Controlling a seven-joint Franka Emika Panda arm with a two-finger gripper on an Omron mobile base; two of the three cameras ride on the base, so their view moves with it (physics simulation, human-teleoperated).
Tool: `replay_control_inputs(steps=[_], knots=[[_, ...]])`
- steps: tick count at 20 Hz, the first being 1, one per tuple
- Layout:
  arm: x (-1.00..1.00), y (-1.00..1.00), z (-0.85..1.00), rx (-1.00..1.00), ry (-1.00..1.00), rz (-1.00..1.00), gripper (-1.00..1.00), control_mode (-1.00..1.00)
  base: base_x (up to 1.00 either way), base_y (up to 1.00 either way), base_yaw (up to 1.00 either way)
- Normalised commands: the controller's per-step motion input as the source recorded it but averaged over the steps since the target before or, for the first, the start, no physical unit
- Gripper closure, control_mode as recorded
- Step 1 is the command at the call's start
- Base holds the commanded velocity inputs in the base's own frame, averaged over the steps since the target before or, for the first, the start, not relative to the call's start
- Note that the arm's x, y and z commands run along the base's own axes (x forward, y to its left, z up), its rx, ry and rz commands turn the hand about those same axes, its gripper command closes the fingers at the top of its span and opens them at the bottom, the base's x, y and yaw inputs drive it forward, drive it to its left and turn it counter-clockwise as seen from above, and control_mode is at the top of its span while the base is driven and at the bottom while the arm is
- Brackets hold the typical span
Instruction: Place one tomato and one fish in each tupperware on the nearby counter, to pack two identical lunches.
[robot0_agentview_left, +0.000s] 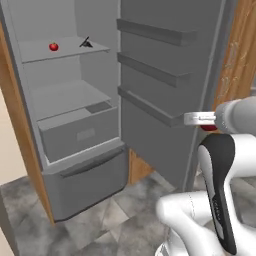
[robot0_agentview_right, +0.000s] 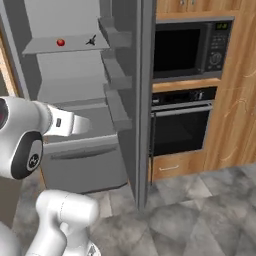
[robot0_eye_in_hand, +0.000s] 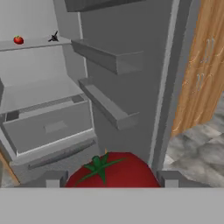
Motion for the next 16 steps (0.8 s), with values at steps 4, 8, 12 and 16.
replay_control_inputs(steps=[4, 8, 12, 16], knots=[[0.0, 0.0, 0.0, 0.0, 0.0, 0.0, 1.0, 1.0, -0.77, 0.18, -0.52], [0.0, 0.0, 0.0, 0.0, 0.0, 0.0, 1.0, 1.0, -0.72, 0.14, -0.52], [0.0, 0.0, 0.0, 0.0, 0.0, 0.0, 1.0, 1.0, -0.59, 0.02, -0.54], [0.0, 0.0, 0.0, 0.0, 0.0, 0.0, 1.0, 1.0, -0.47, 0.0, -0.57]])
